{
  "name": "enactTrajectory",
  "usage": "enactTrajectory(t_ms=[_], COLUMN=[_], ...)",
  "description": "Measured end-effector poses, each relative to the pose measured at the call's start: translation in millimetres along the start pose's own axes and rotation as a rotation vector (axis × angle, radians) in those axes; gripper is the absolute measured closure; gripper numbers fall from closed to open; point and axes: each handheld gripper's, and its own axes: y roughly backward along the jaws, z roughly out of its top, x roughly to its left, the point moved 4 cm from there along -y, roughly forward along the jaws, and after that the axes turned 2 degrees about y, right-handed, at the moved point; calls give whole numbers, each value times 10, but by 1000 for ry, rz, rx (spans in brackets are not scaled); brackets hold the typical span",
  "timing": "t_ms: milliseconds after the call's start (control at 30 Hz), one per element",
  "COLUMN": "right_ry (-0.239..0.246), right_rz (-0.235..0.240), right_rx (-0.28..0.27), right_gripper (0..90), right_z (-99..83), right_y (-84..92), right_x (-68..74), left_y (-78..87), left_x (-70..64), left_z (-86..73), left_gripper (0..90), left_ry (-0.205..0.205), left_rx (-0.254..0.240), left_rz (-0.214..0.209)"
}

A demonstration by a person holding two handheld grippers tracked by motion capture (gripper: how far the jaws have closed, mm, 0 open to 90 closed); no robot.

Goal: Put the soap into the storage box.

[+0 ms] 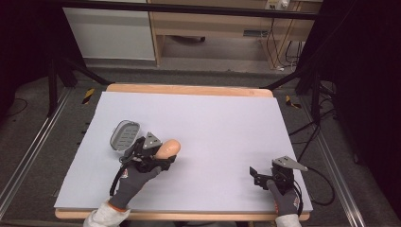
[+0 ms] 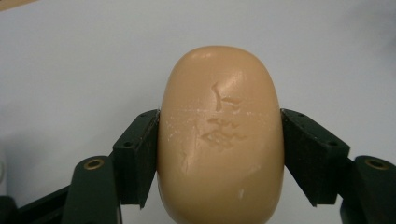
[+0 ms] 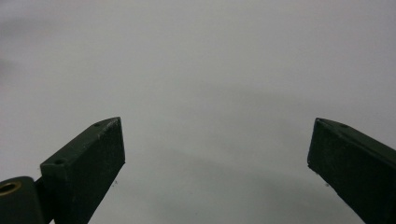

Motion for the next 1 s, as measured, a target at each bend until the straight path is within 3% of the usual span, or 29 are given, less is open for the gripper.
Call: enactTrajectory(t_ms=[1000], right_ry=[-3], right_rz=[-10], right_rx=[-4], right_gripper=[42], right_z=[0], right_y=[-7], right_x=[2], left_y=[346], left_x=[539], left_z=[41], left_gripper=[311], left_ry=[116], left_rx=[-78], left_rz=[94])
